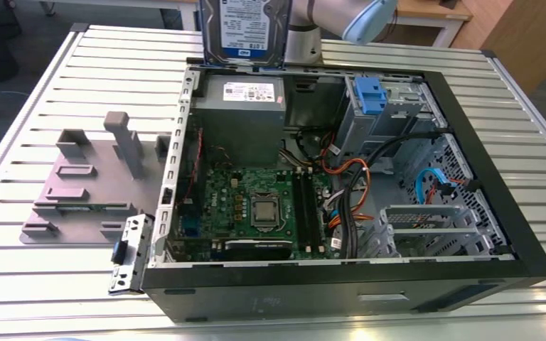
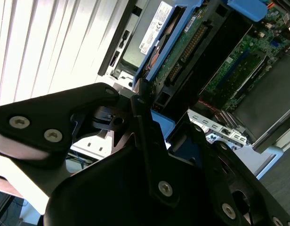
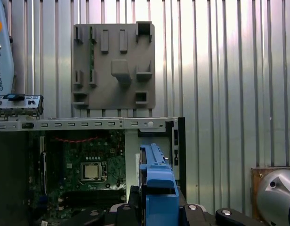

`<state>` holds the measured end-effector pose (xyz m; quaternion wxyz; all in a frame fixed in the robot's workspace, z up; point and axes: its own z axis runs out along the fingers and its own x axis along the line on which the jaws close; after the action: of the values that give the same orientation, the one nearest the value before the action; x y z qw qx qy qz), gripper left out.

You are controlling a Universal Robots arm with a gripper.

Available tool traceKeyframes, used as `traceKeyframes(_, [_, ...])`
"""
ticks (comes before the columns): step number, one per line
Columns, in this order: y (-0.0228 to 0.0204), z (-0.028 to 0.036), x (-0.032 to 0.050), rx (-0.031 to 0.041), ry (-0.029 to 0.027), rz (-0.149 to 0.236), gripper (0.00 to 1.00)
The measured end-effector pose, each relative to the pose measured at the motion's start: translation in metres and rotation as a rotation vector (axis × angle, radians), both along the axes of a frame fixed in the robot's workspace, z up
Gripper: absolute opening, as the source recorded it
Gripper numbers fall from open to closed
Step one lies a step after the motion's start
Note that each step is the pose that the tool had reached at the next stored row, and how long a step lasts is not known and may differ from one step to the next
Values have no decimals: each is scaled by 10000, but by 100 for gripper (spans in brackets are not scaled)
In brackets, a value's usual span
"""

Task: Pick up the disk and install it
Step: 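Pick up the disk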

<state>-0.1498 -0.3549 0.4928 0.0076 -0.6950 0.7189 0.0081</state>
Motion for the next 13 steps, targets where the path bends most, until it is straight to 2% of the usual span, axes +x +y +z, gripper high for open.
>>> traceKeyframes(13, [0,-1,43,0,0,0,36])
